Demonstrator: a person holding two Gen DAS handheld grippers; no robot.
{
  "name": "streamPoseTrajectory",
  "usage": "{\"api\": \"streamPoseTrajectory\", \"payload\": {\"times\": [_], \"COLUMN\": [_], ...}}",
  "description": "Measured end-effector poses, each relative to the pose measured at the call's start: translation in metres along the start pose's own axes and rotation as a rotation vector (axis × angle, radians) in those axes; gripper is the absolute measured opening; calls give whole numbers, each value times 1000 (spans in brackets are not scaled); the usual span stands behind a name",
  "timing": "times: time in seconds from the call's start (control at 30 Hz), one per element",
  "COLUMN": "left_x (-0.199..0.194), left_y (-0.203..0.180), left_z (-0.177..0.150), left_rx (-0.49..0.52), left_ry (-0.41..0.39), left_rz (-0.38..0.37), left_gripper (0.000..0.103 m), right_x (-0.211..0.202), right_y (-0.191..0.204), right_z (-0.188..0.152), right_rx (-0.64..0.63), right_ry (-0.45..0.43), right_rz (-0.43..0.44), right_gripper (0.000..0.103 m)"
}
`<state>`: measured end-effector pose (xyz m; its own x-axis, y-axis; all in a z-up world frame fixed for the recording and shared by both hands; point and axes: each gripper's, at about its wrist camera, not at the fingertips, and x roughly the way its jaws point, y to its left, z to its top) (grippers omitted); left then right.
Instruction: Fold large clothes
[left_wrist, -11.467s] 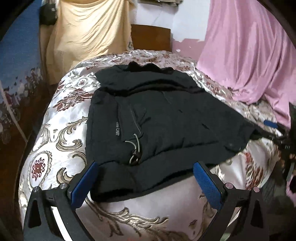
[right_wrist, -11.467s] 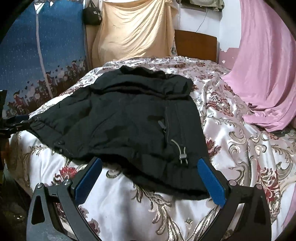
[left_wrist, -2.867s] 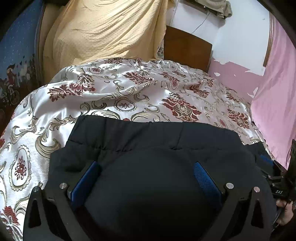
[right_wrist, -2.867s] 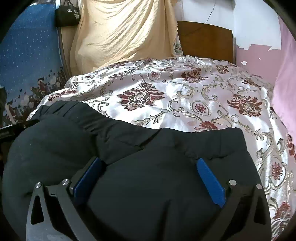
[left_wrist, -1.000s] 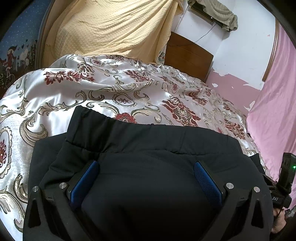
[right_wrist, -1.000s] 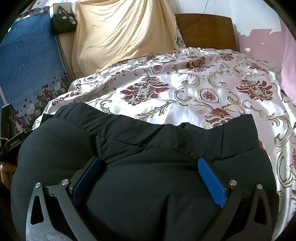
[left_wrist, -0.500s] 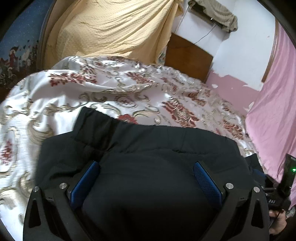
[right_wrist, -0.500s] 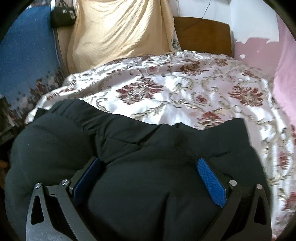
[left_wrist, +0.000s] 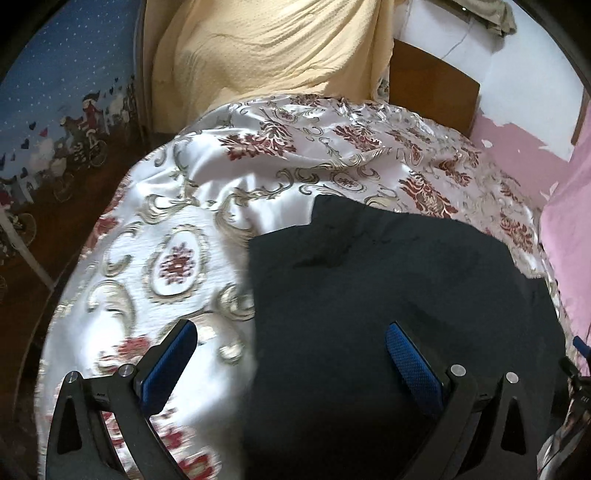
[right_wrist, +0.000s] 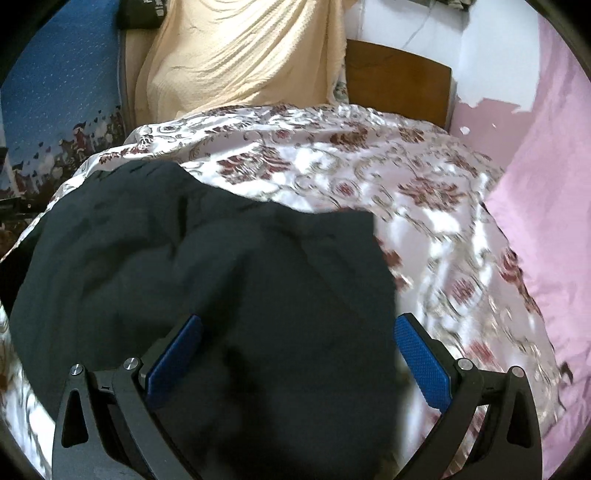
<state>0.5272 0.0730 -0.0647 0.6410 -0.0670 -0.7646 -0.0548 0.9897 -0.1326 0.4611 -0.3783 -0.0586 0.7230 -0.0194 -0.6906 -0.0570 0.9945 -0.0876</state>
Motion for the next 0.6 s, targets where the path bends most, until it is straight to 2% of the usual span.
{"api": "streamPoseTrajectory", "payload": {"times": [0.23,0.43,0.53,0.6], "left_x": [-16,-5,3,8], "left_y": [0,-1,-1,-3], "left_z": [-11,-16,-20,-23], "left_rx": [109,161,188,214], "left_ry": [-5,28,48,62], "left_rz": [38,71,65,36], "left_gripper": [103,103,103,103], "right_x": [-5,15,27,32], "right_y": [-38,-45,-47,-50], "right_z": [-35,-39,-39,-38], "right_rx": [65,42,67,94], "right_ry": [78,118,131,137], "right_rz": [45,76,113,161], "right_gripper": [102,102,102,102]}}
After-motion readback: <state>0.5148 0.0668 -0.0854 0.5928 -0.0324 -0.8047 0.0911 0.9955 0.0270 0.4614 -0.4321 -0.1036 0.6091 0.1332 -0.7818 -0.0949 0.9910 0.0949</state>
